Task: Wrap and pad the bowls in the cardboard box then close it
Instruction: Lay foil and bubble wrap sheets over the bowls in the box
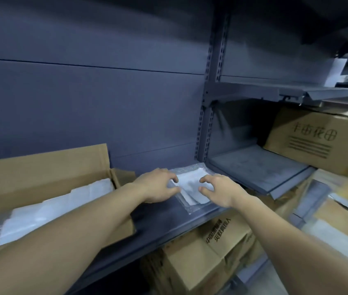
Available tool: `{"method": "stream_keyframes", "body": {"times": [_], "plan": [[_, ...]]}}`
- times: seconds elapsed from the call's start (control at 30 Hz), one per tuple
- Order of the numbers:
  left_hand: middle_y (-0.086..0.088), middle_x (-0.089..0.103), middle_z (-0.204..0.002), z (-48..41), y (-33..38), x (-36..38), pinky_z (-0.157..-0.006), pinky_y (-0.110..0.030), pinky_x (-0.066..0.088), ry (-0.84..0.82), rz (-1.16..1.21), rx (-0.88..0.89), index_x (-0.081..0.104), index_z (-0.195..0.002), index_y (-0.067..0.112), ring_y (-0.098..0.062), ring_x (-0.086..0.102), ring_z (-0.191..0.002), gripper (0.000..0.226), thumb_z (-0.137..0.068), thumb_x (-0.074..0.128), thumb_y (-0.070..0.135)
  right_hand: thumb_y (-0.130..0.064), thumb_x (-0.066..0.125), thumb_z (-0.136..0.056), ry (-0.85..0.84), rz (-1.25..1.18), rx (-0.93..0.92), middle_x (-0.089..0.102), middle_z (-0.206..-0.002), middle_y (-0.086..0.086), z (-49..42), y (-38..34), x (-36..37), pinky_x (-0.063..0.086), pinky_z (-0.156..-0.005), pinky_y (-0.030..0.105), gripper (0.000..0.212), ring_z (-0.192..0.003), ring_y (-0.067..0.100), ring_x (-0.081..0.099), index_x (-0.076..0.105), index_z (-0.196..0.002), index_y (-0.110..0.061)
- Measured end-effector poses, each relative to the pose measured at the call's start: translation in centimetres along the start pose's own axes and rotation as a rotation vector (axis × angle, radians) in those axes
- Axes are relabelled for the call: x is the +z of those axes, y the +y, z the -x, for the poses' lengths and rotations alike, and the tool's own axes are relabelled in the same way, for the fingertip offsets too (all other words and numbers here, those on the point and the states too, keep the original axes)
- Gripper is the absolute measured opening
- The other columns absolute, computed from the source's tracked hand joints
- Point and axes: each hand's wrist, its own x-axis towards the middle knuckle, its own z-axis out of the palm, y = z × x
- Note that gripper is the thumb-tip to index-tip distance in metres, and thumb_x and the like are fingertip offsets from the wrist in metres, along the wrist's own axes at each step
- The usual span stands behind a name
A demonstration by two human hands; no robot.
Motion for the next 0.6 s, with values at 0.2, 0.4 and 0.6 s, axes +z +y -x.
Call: {"method": "stream_keyframes", "body": {"times": [0.2, 0.4, 0.6], "plan": [[0.004, 0.050, -0.141, -3.2, 2.6, 4.0, -0.099, -0.040, 0.044, -0.051, -0.016, 0.065, 0.050, -0.135, 0.031, -0.018, 0.045, -0.127, 0.043, -0.094, 0.049, 0.045, -0.038, 0.054, -0.094, -0.009, -0.007, 0.018, 0.053, -0.138, 0.003, -0.4, 3.7, 3.7, 0.043, -0.103, 0.041, 0.046, -0.127, 0.024, 0.048, 0.050, -0.138, -0.025], [0.001, 0.048, -0.140, -4.8, 3.2, 6.5, -0.098, -0.039, 0.045, -0.074, -0.010, 0.071, 0.047, -0.138, 0.025, -0.019, 0.045, -0.126, 0.044, -0.096, 0.050, 0.038, -0.031, 0.059, -0.091, 0.095, -0.024, -0.043, 0.051, -0.141, -0.002, -1.6, 4.8, 6.6, 0.039, -0.107, 0.038, 0.048, -0.135, 0.018, 0.037, 0.050, -0.139, -0.027], [0.002, 0.048, -0.142, -5.4, 2.7, 7.9, -0.095, -0.036, 0.041, -0.076, -0.003, 0.067, 0.041, -0.143, 0.025, -0.020, 0.043, -0.128, 0.048, -0.097, 0.050, 0.036, -0.034, 0.057, -0.093, 0.118, -0.010, -0.087, 0.051, -0.139, -0.013, -2.2, 4.6, 8.2, 0.033, -0.106, 0.035, 0.042, -0.133, 0.013, 0.037, 0.054, -0.135, -0.034]]}}
